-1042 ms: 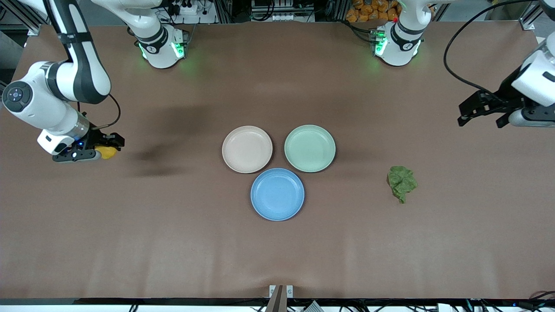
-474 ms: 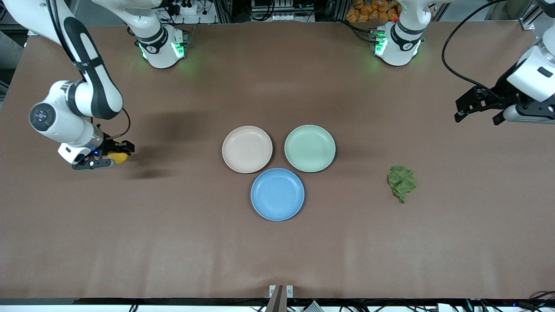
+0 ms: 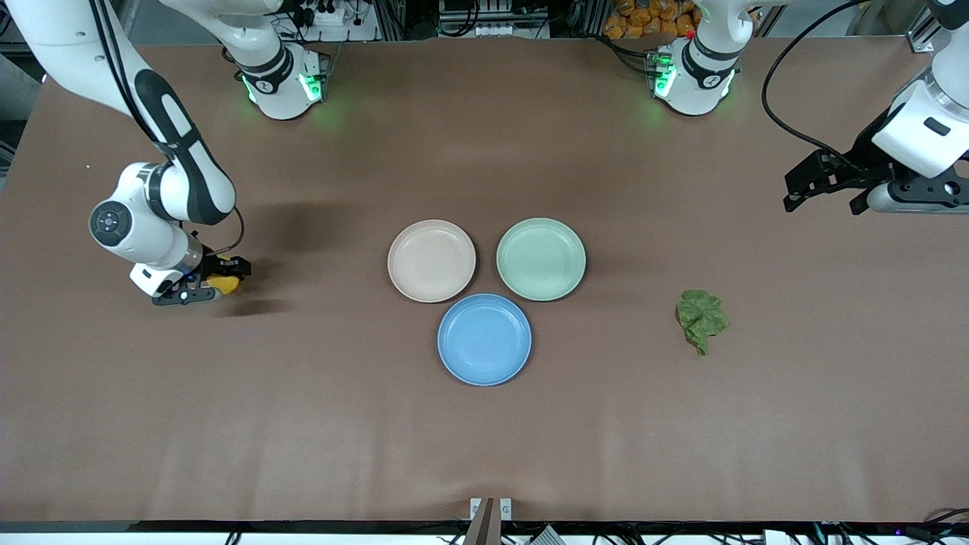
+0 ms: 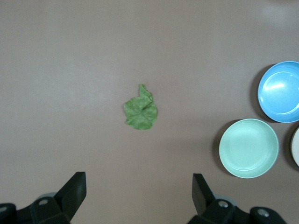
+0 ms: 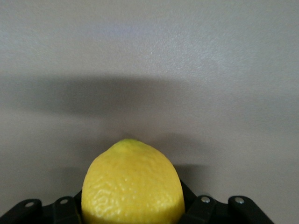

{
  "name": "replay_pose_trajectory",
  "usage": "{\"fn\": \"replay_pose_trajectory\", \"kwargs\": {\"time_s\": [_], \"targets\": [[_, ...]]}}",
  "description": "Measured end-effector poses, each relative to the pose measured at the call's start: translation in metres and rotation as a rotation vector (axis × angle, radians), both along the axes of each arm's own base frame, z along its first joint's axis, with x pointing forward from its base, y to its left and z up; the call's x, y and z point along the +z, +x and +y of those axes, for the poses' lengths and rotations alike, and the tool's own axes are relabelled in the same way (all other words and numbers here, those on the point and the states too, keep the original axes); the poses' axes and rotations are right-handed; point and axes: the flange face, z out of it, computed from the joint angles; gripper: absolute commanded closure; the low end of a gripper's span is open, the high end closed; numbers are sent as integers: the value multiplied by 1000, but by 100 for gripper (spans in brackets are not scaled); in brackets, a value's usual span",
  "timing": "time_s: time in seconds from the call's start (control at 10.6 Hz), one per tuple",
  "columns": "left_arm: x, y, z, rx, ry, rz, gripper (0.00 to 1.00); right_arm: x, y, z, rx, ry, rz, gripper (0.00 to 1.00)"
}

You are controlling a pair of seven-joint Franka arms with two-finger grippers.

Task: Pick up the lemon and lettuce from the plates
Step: 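Lower the lemon onto the table and open the right gripper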

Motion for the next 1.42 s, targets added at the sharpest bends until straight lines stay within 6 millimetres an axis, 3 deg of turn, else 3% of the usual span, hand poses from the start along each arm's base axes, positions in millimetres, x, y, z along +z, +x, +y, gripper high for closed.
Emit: {"fn": "replay_pose_trajectory", "kwargs": {"time_s": [0.09,0.19,0.57,0.76,1.04,1.42], "targets": [[2,0,2,-3,30,-2,0,-5,-1,1,1,1,5,22],[5,-1,4,-4,46,-1,0,-7,0,2,2,1,-2,0],[22,-6,4,-4,48,5,0,-14,2,7,7,3,-18,0],[27,-8,5,-2,50,9,0,-7,9,5,5,10,40,0],[33,-11,7,-1,53,19,0,40,44,4,-1,29,131,0],[33,-11,7,-1,53,22,0,84,68,1,-26,52,199,0]]}}
